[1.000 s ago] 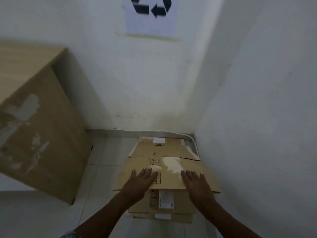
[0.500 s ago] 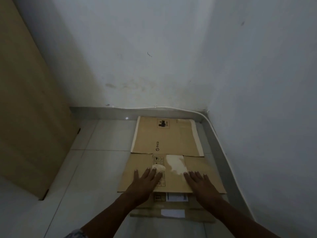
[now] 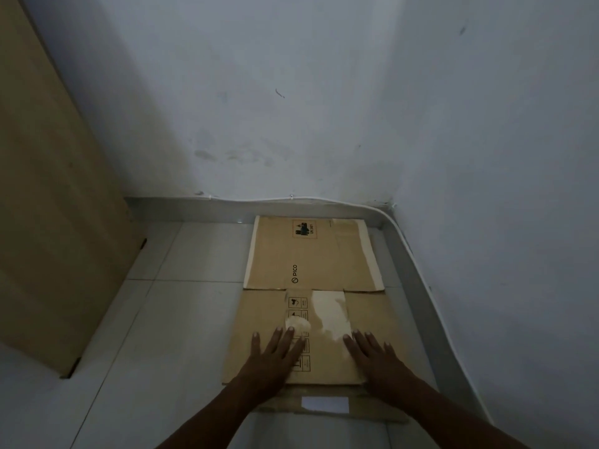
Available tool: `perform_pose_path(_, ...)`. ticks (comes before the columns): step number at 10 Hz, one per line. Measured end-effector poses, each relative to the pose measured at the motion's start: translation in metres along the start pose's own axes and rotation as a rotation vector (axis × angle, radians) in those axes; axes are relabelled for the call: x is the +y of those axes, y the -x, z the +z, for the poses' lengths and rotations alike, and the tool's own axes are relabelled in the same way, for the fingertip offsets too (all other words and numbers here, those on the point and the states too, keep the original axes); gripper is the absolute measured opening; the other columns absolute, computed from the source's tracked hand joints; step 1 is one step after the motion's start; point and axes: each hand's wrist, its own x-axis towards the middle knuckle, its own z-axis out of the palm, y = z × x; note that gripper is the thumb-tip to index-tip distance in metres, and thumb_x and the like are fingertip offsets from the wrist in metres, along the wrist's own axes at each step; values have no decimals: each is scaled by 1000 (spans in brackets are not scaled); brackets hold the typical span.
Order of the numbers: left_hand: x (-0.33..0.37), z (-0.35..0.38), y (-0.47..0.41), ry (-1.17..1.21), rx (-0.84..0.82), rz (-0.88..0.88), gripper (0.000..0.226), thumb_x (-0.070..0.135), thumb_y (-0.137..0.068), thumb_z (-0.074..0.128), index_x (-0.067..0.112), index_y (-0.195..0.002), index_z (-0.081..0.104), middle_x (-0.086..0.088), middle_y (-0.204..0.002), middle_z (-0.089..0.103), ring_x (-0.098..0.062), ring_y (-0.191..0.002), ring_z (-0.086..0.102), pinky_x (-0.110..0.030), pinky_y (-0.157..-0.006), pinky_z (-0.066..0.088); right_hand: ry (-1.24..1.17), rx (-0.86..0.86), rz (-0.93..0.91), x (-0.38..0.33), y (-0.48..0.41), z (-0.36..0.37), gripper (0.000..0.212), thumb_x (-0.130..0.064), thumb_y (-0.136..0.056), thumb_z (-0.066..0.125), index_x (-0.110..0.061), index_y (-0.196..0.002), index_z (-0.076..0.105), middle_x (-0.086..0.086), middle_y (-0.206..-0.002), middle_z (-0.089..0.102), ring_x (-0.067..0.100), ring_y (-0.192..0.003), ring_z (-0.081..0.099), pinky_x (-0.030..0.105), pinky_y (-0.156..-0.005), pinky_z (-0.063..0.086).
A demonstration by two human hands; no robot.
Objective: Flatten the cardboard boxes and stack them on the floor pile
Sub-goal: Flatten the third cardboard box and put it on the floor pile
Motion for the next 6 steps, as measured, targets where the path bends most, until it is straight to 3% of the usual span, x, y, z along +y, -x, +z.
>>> perform_pose_path(1, -7, 10, -4, 44, 73, 84, 119, 33, -90, 64, 35, -131, -48, -14, -158, -11, -39, -145, -6, -74, -106, 9, 6, -17, 10, -1, -4, 11, 91, -16, -97, 53, -22, -152, -19, 6, -162, -19, 32, -148, -16, 58, -118, 4)
perform_pose_path(2, -14, 3, -6, 107, -83, 122, 109, 47, -91, 58, 37, -127, -45, -6, -154, -32, -30, -141, -28, -68, -111, -7, 10, -24, 14, 2, -10, 20, 93, -18, -96, 55, -22, -151, -20, 6, -161, -21, 32, -148, -17, 57, -118, 5)
perform_pose_path(3, -16, 5, -15, 145, -163, 131, 105, 53, -89, 59, 31, -149, -24, -7, -161, -24, -34, -148, -20, -70, -112, -2, -14, -42, 10, 7, -16, 26, 95, -25, -95, 56, -25, -151, -21, 3, -161, -22, 30, -148, -18, 57, -117, 6)
perform_pose_path(5, -14, 6, -17, 169, -146, 115, 106, 51, -85, 66, 28, -155, -11, -6, -162, -22, -32, -148, -19, -69, -113, -3, -36, -128, -27, 13, -18, 19, 97, -33, -94, 57, -24, -151, -21, 3, -160, -25, 28, -148, -20, 55, -118, 4)
perform_pose_path(6, -15, -16, -15, 238, -196, 87, 98, 48, -86, 66, 28, -156, 1, -6, -164, -11, -32, -150, -9, -66, -116, 1, -83, -173, 6, 8, -19, -7, 88, -42, -96, 52, -23, -154, -11, 4, -163, -16, 28, -150, -12, 53, -119, 8)
